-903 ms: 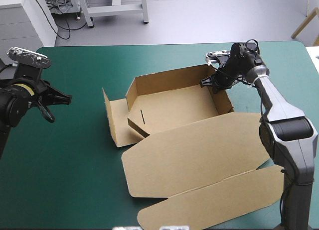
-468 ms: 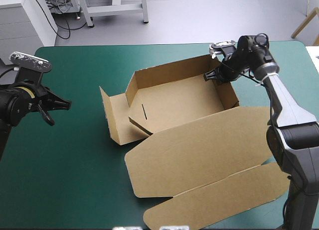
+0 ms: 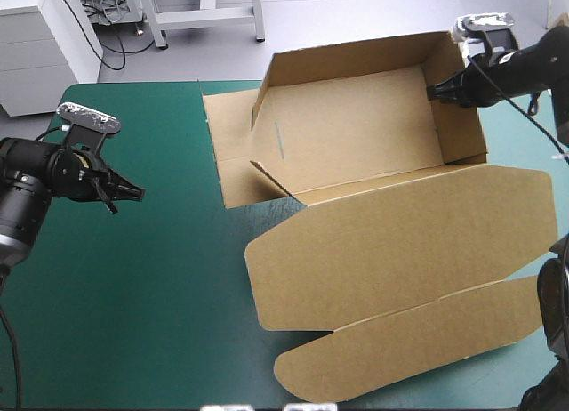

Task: Fold the box

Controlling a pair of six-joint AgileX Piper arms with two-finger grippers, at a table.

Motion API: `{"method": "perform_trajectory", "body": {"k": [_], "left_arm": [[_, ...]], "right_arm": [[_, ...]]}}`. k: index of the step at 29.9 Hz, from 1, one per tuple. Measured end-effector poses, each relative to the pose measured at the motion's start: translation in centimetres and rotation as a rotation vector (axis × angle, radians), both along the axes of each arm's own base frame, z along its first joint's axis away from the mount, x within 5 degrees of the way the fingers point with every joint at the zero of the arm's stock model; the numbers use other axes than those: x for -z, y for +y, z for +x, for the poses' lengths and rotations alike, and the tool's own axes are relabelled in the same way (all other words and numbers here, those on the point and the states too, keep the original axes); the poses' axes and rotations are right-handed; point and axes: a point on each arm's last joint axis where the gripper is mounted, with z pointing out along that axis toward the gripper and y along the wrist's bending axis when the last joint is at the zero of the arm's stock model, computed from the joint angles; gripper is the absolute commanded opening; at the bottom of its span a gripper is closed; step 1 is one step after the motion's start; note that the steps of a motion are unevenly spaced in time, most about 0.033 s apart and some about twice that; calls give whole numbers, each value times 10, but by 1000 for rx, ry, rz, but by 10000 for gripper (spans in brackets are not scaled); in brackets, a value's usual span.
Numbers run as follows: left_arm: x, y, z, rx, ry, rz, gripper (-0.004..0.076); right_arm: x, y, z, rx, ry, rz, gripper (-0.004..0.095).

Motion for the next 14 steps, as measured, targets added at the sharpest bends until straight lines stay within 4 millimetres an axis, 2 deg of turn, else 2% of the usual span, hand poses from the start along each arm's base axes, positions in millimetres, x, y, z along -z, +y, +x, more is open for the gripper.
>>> {"method": "perform_trajectory", "body": {"k": [6,11,14], "left_arm": [[20,16,23,24,51,-239,15],[38,39,43,14,63,-428,14],[52,45,56,38,81,-563,14]], "right_arm": [[-19,-9,-17,10,-51,-17,-20],[-22,-6,-20,-10,-60,18,-20],[-24,-2,-20,-28,-65,65,-20]]}}
